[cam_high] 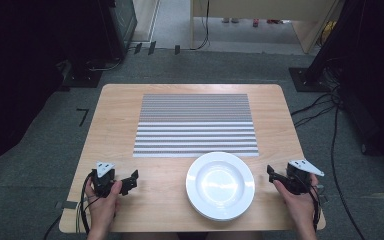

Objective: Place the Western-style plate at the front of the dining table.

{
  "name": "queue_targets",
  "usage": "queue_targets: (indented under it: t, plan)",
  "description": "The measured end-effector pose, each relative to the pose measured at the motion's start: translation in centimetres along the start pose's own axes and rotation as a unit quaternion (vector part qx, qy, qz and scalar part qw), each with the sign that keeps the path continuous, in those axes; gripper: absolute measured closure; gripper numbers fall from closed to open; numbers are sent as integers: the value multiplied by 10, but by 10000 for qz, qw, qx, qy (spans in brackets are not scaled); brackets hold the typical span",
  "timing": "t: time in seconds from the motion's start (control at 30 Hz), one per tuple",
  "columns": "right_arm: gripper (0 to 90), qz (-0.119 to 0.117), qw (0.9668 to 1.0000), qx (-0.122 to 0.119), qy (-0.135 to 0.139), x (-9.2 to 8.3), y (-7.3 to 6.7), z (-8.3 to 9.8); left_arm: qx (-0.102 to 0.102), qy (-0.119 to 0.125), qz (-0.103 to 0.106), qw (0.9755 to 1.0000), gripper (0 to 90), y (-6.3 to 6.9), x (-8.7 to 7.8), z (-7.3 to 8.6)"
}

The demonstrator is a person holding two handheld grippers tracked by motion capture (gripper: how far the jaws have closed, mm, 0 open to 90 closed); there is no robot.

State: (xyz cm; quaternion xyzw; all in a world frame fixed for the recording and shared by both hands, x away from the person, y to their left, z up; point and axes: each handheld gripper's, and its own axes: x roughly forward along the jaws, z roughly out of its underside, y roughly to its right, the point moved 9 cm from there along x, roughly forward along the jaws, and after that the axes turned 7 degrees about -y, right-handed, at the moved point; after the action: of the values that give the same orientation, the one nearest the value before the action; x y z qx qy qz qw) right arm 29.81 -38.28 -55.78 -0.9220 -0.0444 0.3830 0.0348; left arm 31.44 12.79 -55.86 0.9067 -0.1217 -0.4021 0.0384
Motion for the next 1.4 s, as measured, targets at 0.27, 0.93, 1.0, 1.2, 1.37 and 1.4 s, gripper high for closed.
queue_targets:
  t: [0.27, 0.93, 1.0, 1.2, 1.37, 1.4]
  plan:
    - [222, -157, 9998, -27, 121, -6, -14, -3, 97, -37, 228, 9997, 30, 21, 4, -1]
    - [232, -250, 9994, 38, 248, -14, -29, -7, 255, -34, 663, 9975, 31, 75, 9, -2]
    - [235, -231, 9994, 75, 264, -16, -29, -8, 297, -33, 702, 9971, 31, 81, 10, -3]
    - [237, -23, 9997, -17, 226, -19, -32, -15, 545, -26, 813, 9952, 31, 105, 12, -10]
    - [237, 190, 9993, 164, 291, -25, -29, -28, 618, -24, 865, 9943, 31, 117, 14, -15]
    - [236, 204, 9992, 200, 276, -25, -29, -29, 623, -23, 871, 9942, 31, 118, 15, -16]
